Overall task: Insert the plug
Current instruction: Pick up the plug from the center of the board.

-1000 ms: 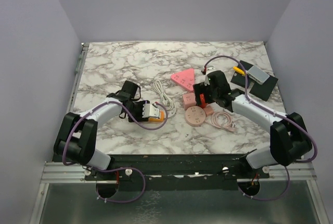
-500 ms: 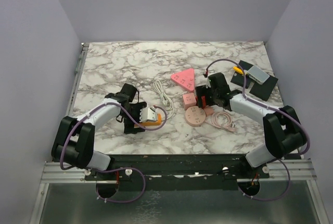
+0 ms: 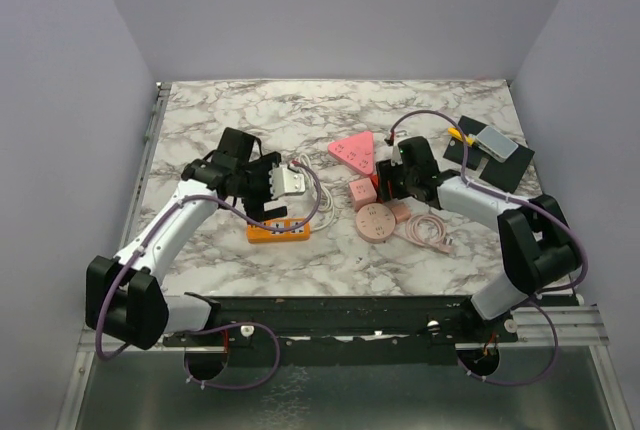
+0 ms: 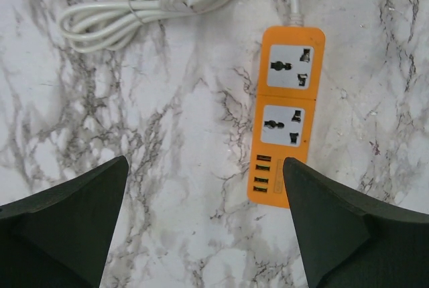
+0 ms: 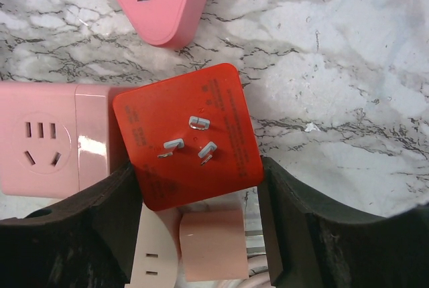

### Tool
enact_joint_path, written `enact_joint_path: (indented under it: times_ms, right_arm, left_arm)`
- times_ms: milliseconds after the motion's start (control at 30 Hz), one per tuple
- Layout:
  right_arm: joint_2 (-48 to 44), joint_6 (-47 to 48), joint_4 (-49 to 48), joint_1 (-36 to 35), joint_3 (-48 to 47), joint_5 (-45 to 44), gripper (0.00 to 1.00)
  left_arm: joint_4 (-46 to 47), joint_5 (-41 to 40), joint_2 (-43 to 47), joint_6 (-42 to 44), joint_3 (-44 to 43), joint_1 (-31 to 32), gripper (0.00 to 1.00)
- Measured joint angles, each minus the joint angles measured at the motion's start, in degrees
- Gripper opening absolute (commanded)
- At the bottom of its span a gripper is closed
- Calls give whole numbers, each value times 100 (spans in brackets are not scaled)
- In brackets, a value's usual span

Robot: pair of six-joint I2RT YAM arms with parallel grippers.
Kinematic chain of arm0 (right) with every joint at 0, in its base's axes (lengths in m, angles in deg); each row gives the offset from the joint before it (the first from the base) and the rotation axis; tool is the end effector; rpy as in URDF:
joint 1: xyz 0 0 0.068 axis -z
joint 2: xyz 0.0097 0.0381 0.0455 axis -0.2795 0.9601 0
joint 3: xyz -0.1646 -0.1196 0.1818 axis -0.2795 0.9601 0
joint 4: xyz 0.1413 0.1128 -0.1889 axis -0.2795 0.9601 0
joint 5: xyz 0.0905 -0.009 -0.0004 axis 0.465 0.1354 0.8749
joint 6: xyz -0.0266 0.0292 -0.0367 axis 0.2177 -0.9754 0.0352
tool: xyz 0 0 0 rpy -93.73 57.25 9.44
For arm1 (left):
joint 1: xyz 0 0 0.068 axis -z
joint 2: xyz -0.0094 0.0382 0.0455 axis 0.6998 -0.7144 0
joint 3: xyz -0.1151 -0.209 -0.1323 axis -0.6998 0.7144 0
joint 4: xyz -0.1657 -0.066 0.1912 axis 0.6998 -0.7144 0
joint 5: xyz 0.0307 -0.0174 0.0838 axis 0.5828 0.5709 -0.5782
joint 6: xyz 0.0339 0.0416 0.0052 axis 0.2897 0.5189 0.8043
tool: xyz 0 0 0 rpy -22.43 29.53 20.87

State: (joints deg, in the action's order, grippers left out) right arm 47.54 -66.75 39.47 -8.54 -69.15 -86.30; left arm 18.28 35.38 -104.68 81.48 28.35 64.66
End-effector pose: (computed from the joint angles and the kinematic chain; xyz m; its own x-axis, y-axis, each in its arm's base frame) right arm 0.2951 0.1358 0.1835 -0.6967 -0.2226 -0.6820 -0.3527 0.9341 0.0554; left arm 0.2338 -0.1027 0.2659 0.0535 0.8190 -0.5714 0.9610 0.1133 0.2523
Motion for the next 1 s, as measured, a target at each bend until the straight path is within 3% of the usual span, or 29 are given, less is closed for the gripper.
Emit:
enact_joint_path:
  times_ms: [267, 600, 767, 1000]
  right_arm:
    - [-236, 168, -2, -2, 125, 208, 24]
    - [-1217, 284, 380, -2, -74, 944, 23]
    - [-1491, 216, 769, -31, -708, 1818, 26]
    - [-1462, 66, 1108, -455, -1683, 2728, 32]
  left_arm:
    - [44, 256, 466, 367, -323, 0, 99]
    - [977, 697, 975, 1163, -116, 26, 99]
    - [1759, 981, 1604, 2500, 463, 188, 99]
    - [2277, 1403, 1836, 4363, 938, 317, 99]
